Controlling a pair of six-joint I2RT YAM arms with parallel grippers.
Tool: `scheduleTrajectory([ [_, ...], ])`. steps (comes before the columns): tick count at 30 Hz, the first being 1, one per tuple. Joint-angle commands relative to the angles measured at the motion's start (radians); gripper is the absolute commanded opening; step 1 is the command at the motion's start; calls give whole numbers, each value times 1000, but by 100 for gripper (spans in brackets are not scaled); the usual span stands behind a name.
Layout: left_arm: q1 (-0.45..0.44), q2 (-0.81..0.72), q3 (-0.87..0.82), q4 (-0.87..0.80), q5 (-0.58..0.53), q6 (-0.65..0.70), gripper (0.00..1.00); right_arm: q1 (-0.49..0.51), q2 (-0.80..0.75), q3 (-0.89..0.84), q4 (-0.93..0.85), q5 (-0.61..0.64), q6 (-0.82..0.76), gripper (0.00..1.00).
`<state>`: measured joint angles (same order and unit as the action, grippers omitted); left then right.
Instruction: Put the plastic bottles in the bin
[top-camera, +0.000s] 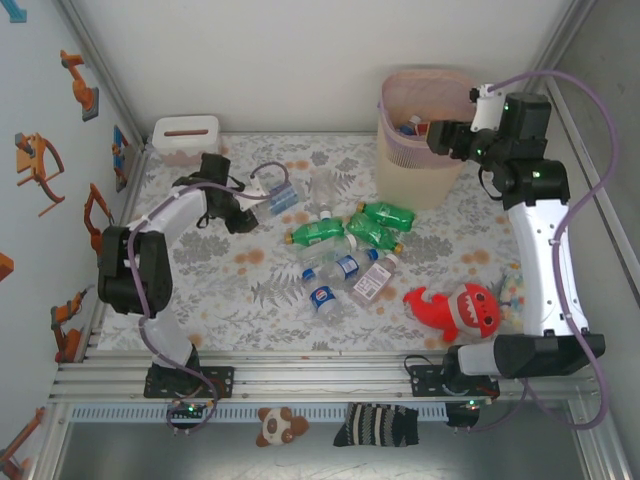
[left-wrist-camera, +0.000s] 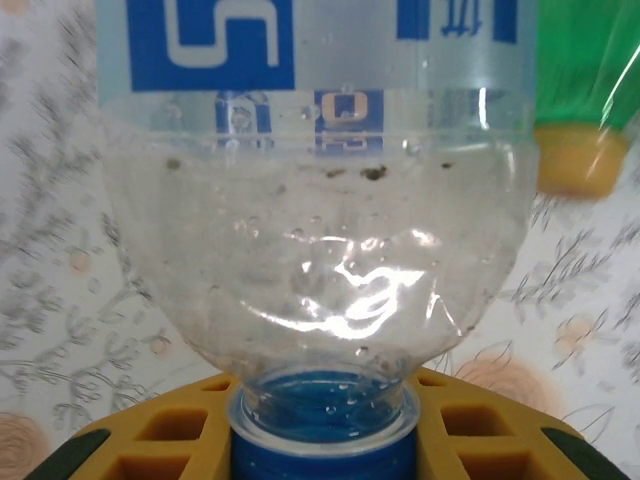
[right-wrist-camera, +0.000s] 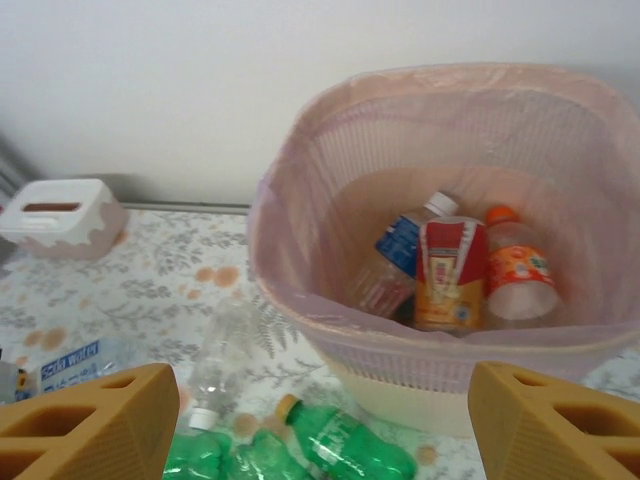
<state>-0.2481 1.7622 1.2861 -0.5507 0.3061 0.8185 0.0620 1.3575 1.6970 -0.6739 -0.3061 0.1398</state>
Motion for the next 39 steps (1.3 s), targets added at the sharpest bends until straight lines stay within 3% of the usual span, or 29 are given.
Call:
scheduleTrajectory([
  [1,-3,-74,-30,80,131,-156,15,-4,-49,-53,138,-127,64,75],
  [7,-10,-190,-69,202,294,-365,15,-1,-105,-165,326,-287,144,75],
  [15,-61,-342,-148,497,517,-673,15,40,-138,-244,494,-451,196,75],
  [26,-186,-492,-223,935,679,-970,16,215,-144,-272,732,-622,229,79],
  [39,-339,-554,-166,994,736,-1015,16,426,-110,-228,912,-683,225,91],
])
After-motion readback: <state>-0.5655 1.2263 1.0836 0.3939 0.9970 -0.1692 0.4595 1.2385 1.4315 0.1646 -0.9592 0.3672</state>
